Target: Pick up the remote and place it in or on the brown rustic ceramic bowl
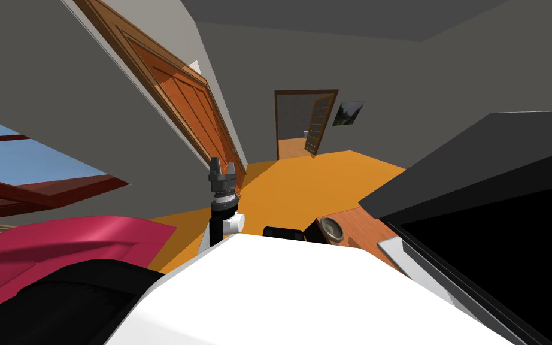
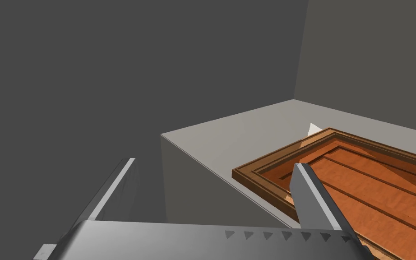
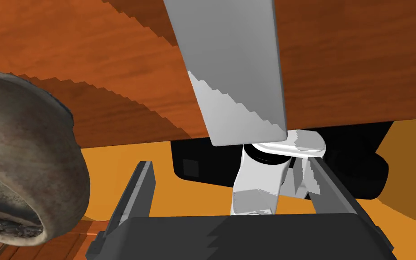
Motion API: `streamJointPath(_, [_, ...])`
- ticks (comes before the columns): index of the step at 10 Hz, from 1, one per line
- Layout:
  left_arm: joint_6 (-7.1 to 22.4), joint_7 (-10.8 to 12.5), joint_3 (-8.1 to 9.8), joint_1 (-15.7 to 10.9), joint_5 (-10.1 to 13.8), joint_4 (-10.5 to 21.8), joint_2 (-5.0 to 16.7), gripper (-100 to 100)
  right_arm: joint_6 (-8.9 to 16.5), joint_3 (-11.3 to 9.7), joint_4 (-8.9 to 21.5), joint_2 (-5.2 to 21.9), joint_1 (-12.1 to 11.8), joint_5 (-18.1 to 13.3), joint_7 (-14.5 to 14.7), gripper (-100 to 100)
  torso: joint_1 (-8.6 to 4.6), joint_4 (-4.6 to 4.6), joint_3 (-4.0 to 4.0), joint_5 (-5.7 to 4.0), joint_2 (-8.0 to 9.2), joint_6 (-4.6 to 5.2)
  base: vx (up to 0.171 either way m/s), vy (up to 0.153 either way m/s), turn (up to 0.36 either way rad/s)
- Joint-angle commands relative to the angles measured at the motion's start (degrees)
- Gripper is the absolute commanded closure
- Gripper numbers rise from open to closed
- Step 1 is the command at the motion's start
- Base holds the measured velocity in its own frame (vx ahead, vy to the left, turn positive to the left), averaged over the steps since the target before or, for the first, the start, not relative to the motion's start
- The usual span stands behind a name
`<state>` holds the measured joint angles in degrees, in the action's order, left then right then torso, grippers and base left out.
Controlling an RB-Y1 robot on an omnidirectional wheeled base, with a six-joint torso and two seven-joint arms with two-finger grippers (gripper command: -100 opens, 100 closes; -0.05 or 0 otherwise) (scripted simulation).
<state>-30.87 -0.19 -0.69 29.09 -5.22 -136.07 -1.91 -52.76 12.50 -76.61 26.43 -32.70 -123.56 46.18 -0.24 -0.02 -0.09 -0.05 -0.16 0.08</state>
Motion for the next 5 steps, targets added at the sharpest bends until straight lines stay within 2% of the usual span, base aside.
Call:
streamJointPath(1, [0.0,0.0,0.0,0.0,0.0,0.0,0.0,0,-0.4,0.3,0.9,0.4,0.2,-1.9,0.6,-100,0.0,0.0,0.0,0.0,0.0,0.0,0.021,-0.048,0.073])
streamJointPath(3, [0.0,0.0,0.0,0.0,0.0,0.0,0.0,0,-0.9,0.6,1.9,0.7,0.4,-4.5,1.1,-100,0.03,0.0,0.0,0.0,0.0,0.0,0.019,-0.043,0.11])
streamJointPath(5, [0.0,0.0,0.0,0.0,0.0,0.0,0.0,0,-1.7,1.1,3.5,1.0,0.9,-8.8,1.7,-100,0.05,0.0,-0.01,0.01,-0.01,0.01,0.033,-0.052,0.128])
